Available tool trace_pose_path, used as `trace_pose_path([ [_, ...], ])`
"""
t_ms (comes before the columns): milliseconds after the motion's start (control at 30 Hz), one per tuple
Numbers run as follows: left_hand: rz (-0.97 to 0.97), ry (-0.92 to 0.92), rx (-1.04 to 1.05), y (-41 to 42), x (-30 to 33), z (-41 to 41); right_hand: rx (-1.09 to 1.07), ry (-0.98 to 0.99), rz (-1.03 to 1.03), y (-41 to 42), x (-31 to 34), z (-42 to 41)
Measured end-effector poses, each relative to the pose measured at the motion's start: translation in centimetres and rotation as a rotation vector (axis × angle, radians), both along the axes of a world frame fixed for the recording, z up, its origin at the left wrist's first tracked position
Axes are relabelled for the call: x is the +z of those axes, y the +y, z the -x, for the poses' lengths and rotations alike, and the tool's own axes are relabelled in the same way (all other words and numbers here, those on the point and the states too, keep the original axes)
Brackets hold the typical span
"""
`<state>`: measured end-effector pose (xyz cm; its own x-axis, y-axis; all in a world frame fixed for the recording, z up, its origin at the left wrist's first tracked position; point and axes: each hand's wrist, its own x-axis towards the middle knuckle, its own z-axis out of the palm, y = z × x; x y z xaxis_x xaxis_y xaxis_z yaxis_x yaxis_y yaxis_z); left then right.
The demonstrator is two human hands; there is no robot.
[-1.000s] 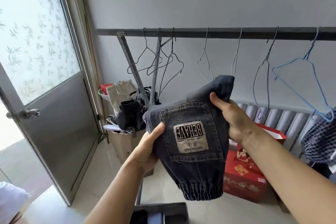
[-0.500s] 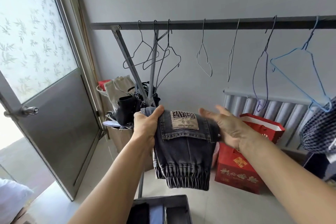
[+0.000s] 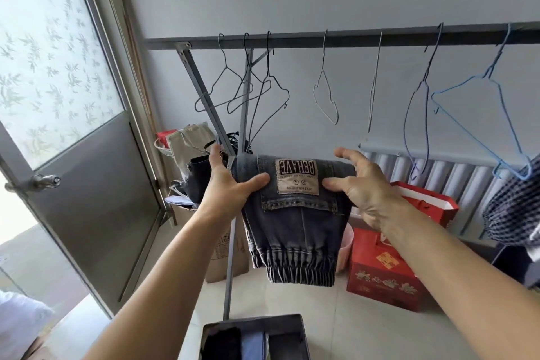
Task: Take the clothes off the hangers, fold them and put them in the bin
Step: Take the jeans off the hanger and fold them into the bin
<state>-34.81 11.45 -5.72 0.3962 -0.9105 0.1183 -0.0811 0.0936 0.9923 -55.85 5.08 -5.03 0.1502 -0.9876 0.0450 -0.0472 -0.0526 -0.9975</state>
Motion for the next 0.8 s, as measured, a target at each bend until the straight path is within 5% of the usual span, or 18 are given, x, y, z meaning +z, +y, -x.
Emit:
trace_pose_path([
  [167,-0.020,0.041,-0.151,0.3,0.7,0.0,0.099,0.186,-0.018,0.1,0.8,0.8],
  [300,-0.139,-0.282,-0.324,0.5,1.0,-0.8,0.170,0.540,0.112,0.6,0.8,1.2],
  [500,-0.122,-0.799,-0.076,-0.2,1.0,-0.8,-0.068,0.874,0.420,0.5,0.2,1.3],
  [633,-0.065,-0.833,0.109,-0.5,0.2,-1.0,-0.093,0.961,0.715,0.5,0.7,1.3],
  [800,-0.129,-0.837,0.285,-0.1,-0.7,0.3,-0.044,0.898,0.729,0.5,1.4,0.4],
])
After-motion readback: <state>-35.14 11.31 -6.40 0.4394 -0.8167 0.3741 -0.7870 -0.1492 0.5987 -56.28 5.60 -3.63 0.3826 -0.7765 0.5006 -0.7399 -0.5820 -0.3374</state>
